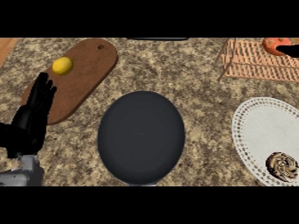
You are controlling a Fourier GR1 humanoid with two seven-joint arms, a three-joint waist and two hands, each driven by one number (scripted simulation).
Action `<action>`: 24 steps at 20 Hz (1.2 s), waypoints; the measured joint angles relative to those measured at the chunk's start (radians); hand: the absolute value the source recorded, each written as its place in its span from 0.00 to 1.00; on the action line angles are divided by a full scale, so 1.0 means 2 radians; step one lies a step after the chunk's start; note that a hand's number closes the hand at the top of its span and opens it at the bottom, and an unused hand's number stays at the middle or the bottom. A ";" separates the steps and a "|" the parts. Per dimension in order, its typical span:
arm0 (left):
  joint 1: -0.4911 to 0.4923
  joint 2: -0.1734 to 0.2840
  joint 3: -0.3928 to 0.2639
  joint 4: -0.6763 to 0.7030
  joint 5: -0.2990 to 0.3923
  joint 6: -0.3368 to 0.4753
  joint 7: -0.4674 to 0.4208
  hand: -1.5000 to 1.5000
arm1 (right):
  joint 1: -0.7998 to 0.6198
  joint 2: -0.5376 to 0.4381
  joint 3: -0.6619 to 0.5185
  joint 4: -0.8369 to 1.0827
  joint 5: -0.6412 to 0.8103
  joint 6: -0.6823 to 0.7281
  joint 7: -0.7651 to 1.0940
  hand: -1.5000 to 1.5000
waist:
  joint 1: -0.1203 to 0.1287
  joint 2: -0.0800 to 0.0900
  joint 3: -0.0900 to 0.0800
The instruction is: Pick the squash from the placemat and place it in the tiered shelf
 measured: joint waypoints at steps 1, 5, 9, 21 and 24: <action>-0.004 0.003 0.004 0.002 0.004 -0.003 0.002 0.50 | -0.006 -0.004 -0.002 0.010 -0.003 0.000 -0.008 0.00 | 0.001 0.000 0.000; -0.008 0.002 0.003 0.001 0.002 -0.003 0.006 0.50 | -0.023 -0.012 -0.012 0.027 -0.022 0.006 -0.036 0.00 | 0.000 0.000 0.000; -0.001 0.005 0.006 -0.007 0.004 -0.006 0.008 0.50 | -0.028 -0.028 -0.036 0.030 -0.055 0.020 -0.061 0.00 | -0.002 -0.001 0.000; 0.016 0.001 0.010 -0.006 0.000 -0.003 -0.001 0.50 | 0.001 -0.138 -0.092 0.019 -0.120 0.050 -0.006 0.00 | -0.014 -0.005 -0.001; 0.017 0.001 0.010 -0.010 -0.002 -0.002 0.001 0.50 | 0.032 -0.175 -0.107 0.016 -0.139 0.084 -0.003 0.00 | -0.016 -0.005 -0.001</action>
